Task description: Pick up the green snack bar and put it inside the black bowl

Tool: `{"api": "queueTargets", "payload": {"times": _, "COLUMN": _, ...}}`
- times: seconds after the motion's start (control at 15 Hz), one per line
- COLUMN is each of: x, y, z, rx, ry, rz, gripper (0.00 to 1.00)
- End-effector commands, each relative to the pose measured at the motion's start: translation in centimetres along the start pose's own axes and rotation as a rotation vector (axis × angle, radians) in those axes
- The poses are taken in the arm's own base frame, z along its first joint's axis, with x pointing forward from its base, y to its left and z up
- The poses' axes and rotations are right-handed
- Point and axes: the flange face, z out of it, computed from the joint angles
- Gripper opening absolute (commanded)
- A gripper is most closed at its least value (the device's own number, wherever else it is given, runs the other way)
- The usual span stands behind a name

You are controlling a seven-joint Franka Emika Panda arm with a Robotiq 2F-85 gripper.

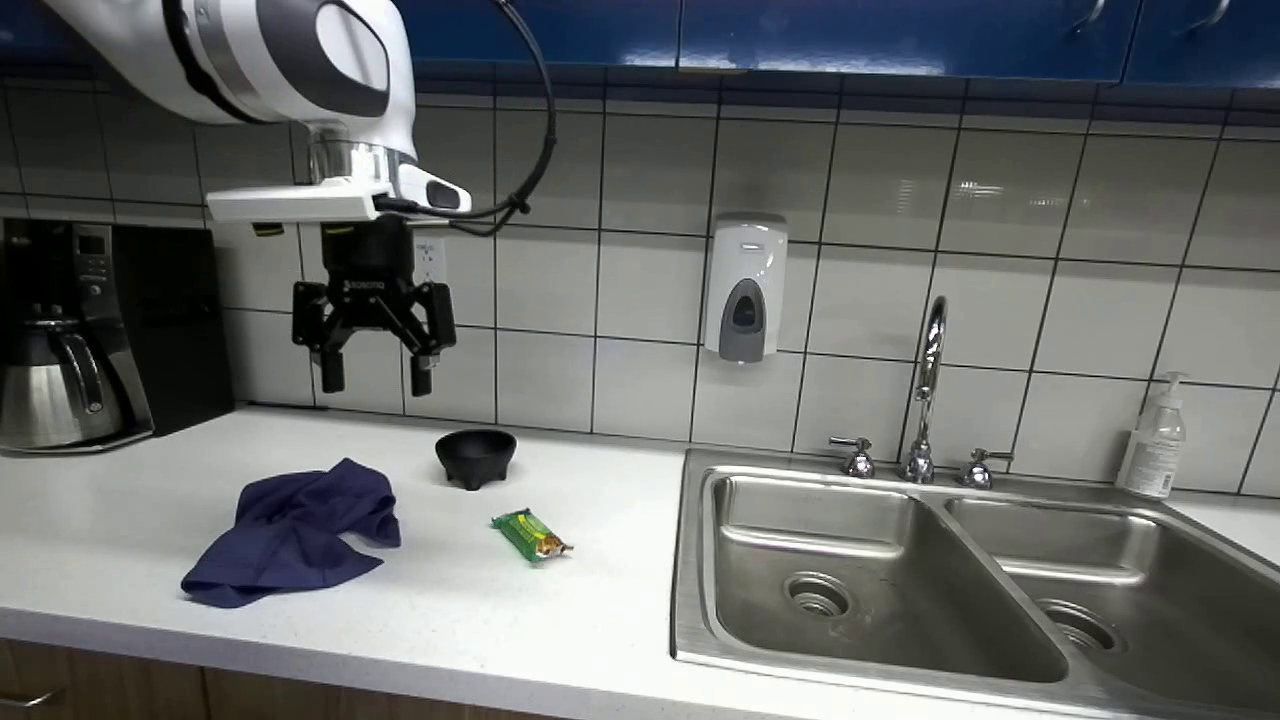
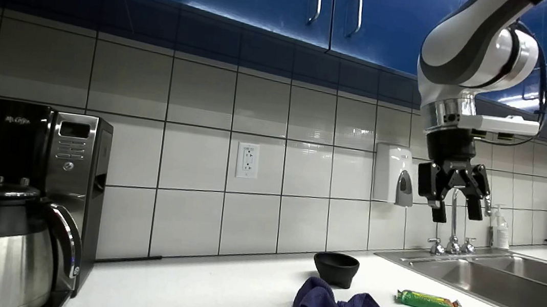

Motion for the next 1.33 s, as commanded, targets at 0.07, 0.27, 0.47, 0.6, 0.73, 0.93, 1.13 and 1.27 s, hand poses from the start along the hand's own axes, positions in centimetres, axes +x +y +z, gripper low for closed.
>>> {"api": "queueTargets", "payload": {"times": 0.07, "x": 2.4, "y": 2.4, "z": 3.4, "rx": -0.061, "ry": -0.027, "rz": -0.023, "gripper": 1.00}}
{"api": "queueTargets", "payload": {"times": 0.27, "x": 3.4, "y": 3.7, "z": 5.1, "rx": -0.062, "ry": -0.041, "rz": -0.046, "gripper": 1.00}}
{"api": "queueTargets", "payload": {"times": 0.47, "x": 4.6, "y": 5.2, "z": 6.3, "rx": -0.051, "ry": -0.046, "rz": -0.120, "gripper": 1.00}}
{"api": "queueTargets", "payload": {"times": 0.6, "x": 5.5, "y": 6.3, "z": 6.8, "rx": -0.044, "ry": -0.050, "rz": -0.163, "gripper": 1.00}}
{"api": "queueTargets", "payload": {"times": 0.73, "x": 6.6, "y": 7.5, "z": 7.1, "rx": -0.041, "ry": -0.057, "rz": -0.206, "gripper": 1.00}}
{"api": "queueTargets", "payload": {"times": 0.93, "x": 8.4, "y": 9.1, "z": 7.4, "rx": -0.053, "ry": -0.064, "rz": -0.296, "gripper": 1.00}}
{"api": "queueTargets", "payload": {"times": 1.13, "x": 10.5, "y": 10.3, "z": 8.0, "rx": -0.065, "ry": -0.062, "rz": -0.383, "gripper": 1.00}}
{"api": "queueTargets", "payload": {"times": 1.27, "x": 11.9, "y": 10.8, "z": 8.5, "rx": -0.081, "ry": -0.051, "rz": -0.439, "gripper": 1.00}}
